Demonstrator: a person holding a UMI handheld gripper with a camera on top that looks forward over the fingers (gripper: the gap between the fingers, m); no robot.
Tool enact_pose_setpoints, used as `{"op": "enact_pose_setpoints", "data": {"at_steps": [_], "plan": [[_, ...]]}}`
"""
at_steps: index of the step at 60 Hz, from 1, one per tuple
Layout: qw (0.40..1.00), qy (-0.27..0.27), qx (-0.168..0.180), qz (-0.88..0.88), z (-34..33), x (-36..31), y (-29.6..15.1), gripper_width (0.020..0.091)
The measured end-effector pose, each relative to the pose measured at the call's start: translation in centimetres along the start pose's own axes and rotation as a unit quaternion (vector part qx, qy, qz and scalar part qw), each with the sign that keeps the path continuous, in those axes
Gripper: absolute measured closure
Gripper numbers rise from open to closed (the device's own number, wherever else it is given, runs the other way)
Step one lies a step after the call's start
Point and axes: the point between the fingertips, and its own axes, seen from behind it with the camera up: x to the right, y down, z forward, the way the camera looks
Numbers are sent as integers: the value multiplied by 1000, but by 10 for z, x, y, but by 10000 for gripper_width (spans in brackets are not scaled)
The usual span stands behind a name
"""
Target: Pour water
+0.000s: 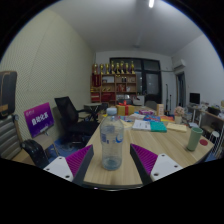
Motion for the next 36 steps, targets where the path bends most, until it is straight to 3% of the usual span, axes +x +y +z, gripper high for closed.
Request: {"op": "enact_pose_setpoints", "data": {"at_steps": [16, 22, 23, 27, 36], "plan": [[997, 75, 10, -7, 77, 13, 4, 259], [996, 80, 17, -21, 107, 13, -1, 278], [997, 78, 14, -26, 112, 11, 0, 294], [996, 82, 0, -38, 124, 1, 10, 489], [996, 77, -1, -55, 132, 6, 5, 580]]}}
